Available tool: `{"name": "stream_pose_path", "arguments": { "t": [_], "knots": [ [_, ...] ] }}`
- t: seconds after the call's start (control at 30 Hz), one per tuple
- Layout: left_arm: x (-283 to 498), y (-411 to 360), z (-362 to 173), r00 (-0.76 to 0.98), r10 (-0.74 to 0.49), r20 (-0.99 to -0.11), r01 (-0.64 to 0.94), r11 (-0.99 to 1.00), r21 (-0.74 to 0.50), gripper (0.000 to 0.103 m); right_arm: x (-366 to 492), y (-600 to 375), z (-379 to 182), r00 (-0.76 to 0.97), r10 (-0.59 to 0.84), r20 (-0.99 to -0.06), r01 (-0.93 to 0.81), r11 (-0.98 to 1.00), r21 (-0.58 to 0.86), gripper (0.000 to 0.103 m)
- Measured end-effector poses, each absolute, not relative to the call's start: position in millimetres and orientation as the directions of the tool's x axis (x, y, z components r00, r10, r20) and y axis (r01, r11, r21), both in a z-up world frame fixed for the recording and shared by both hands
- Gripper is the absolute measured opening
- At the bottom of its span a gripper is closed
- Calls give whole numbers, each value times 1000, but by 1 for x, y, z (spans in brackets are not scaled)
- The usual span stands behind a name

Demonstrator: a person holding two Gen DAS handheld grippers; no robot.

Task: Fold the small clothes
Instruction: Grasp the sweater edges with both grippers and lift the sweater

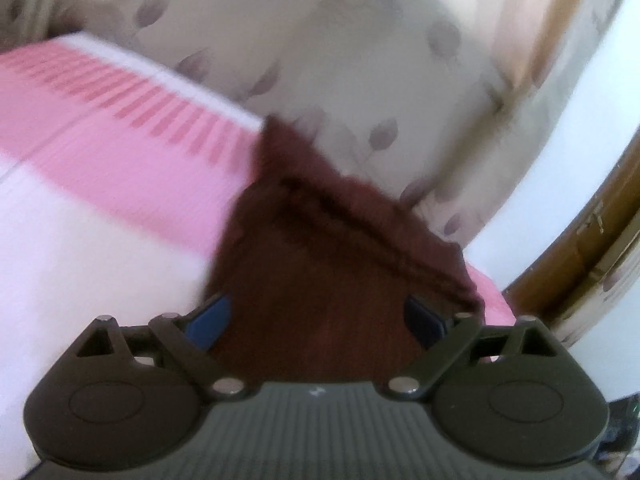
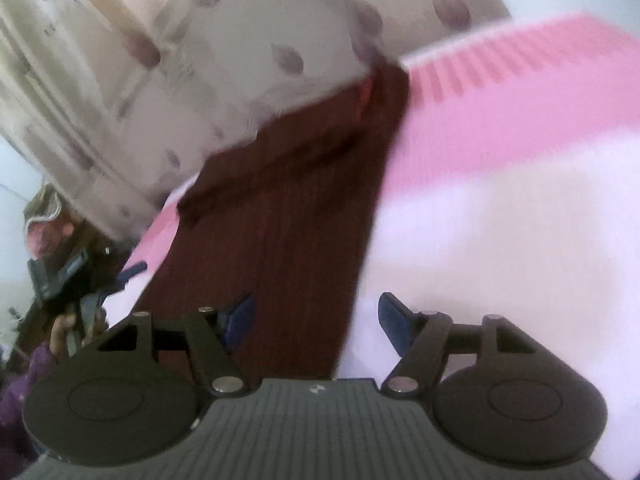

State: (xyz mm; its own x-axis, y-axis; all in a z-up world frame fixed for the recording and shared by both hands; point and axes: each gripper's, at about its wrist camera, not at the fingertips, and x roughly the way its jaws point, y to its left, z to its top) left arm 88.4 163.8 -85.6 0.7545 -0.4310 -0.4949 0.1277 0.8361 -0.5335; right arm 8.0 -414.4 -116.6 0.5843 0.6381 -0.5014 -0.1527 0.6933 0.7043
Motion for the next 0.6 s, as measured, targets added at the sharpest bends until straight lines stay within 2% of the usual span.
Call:
{"name": "stream_pose_path", "arguments": {
  "t": [0.17,0.23,0.3,0.33,0.4,0.5,0.57,0.6],
  "knots": [
    [42,188,-97,706,-472,-528,96,803,-588,95,-48,-399,-119,582,677,-450,-168,642,748,69],
    [28,190,-102,684,-490,-540,104,799,-593,95,-62,-390,-121,578,693,-430,-185,625,759,65],
    [15,191,-109,664,-509,-547,117,794,-597,95,-69,-384,-123,576,700,-422,-188,616,765,45],
    [9,190,-111,665,-526,-531,137,784,-605,95,-71,-382,-127,580,701,-415,-179,606,775,41],
    [2,188,-113,650,-549,-526,165,777,-607,95,-69,-380,-133,582,710,-396,-160,578,800,22],
    [-5,185,-117,644,-570,-511,194,767,-611,94,-70,-380,-141,593,719,-362,-152,542,826,18],
    [-8,185,-118,633,-588,-503,203,754,-625,81,-74,-383,-144,602,720,-346,-146,525,838,16],
    [-8,186,-121,618,-602,-506,196,741,-642,57,-77,-385,-146,605,728,-322,-142,497,856,16]
  ]
}}
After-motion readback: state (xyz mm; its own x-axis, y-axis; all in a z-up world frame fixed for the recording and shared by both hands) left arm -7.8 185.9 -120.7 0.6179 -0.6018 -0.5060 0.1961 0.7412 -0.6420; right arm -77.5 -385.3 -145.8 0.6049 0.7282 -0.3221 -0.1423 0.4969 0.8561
